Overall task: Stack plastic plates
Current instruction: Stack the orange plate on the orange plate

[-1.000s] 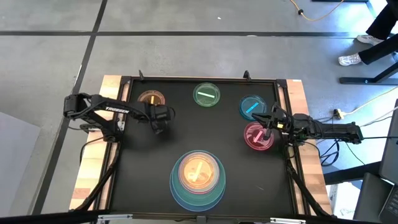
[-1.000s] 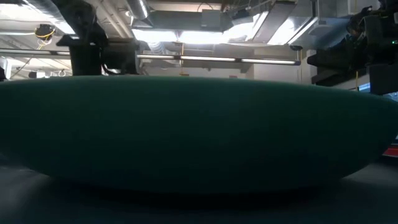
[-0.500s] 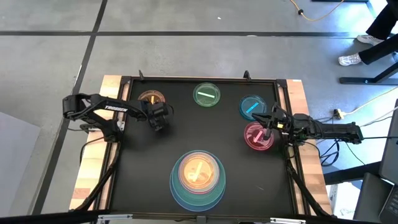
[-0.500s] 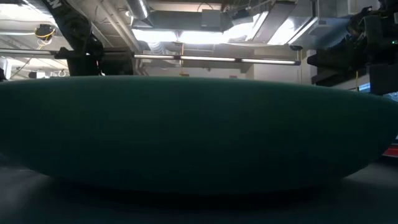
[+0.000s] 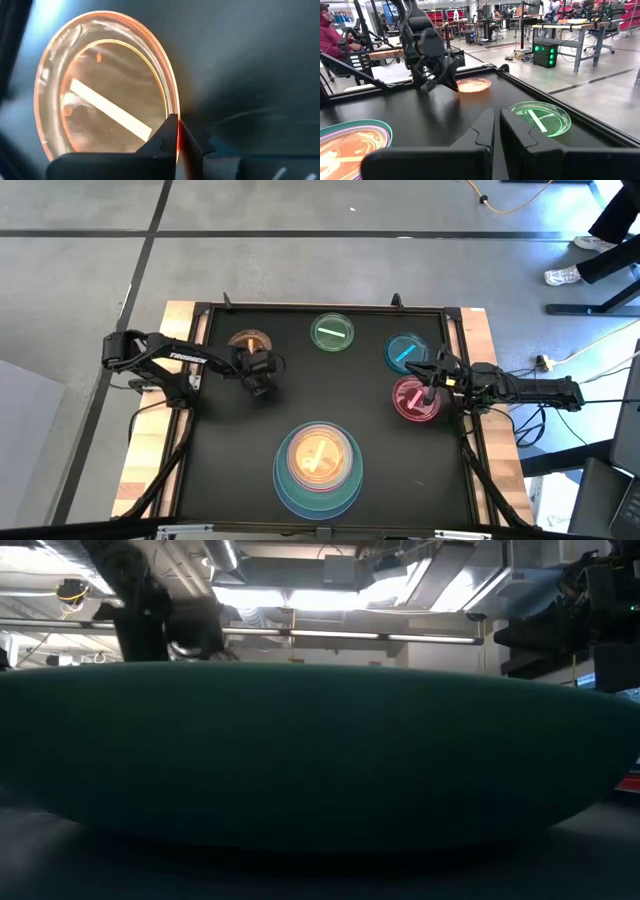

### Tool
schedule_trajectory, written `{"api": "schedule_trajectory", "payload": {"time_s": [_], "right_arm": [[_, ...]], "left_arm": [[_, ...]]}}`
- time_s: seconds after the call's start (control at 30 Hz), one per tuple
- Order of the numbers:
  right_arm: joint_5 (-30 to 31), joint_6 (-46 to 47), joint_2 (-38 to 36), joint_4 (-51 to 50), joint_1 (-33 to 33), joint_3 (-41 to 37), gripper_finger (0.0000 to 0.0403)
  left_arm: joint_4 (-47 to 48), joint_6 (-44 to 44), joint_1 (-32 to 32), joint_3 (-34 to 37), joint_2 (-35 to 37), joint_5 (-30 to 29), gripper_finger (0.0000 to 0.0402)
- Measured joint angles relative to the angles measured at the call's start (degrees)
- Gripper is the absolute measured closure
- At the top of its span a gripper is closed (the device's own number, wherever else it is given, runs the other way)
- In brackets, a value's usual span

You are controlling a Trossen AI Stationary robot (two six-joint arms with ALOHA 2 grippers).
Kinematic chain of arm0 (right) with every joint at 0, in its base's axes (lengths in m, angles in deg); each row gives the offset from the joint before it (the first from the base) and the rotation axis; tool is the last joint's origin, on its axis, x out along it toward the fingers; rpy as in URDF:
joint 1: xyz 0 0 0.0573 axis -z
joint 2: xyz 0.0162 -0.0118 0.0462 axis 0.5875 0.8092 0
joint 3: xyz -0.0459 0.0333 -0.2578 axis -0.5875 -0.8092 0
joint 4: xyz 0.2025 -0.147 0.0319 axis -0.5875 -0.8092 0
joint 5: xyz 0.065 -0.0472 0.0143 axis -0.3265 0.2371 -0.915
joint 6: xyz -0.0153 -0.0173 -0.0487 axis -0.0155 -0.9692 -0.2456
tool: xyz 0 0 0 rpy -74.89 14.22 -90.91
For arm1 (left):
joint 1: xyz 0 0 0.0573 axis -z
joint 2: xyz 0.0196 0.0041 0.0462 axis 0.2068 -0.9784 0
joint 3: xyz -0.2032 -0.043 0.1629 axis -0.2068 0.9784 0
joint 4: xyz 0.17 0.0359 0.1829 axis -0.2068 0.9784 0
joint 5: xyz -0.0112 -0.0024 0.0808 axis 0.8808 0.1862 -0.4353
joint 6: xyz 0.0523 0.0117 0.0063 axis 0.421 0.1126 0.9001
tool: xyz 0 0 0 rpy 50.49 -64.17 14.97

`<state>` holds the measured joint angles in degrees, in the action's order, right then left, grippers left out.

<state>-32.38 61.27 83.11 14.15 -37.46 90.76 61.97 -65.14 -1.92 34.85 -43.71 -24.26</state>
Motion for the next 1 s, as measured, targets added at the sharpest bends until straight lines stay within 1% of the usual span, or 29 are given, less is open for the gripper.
{"api": "schedule_trajectory", "payload": {"time_s": [0.13, 0.3, 0.4, 0.5, 0.57, 0.67, 0.8, 0.9, 1.0], "right_arm": [[0.0, 0.0, 0.0, 0.0, 0.0, 0.0, 0.0378], [0.0, 0.0, 0.0, 0.0, 0.0, 0.0, 0.0378], [-0.2, 0.0, 0.0, 0.0, 0.0, 0.0, 0.0378], [-0.2, 0.0, 0.0, 0.0, 0.0, 0.0, 0.0378], [-0.2, 0.0, 0.0, -0.1, 0.0, 0.0, 0.0378], [-0.2, -0.2, 0.0, -0.1, 0.0, 0.0, 0.0378], [-0.2, -1.3, 0.0, -0.1, 0.0, 0.0, 0.0378], [-0.2, -1.4, 0.0, 0.0, 0.0, 0.0, 0.0378], [-0.2, -1.4, 0.0, 0.0, 0.0, 0.0, 0.0378]], "left_arm": [[2.6, -1.3, 5.9, -5.6, 0.0, 0.3, 0.0398], [2.6, -1.4, 13.4, -14.0, 0.0, 3.2, 0.0396], [1.4, -1.8, 17.8, -18.6, 0.1, 4.4, 0.0396], [0.4, -4.3, 22.0, -22.7, 0.1, 4.8, 0.0396], [-1.7, -4.5, 24.7, -24.7, 0.1, 6.8, 0.0396], [-7.1, -4.1, 28.6, -26.1, 0.1, 9.6, 0.0396], [-14.4, -4.3, 32.6, -26.1, 0.1, 14.9, 0.0396], [-18.7, -4.4, 35.6, -26.2, -0.6, 15.8, 0.0395], [-21.1, -4.3, 38.3, -26.1, -2.2, 15.9, 0.0395]]}}
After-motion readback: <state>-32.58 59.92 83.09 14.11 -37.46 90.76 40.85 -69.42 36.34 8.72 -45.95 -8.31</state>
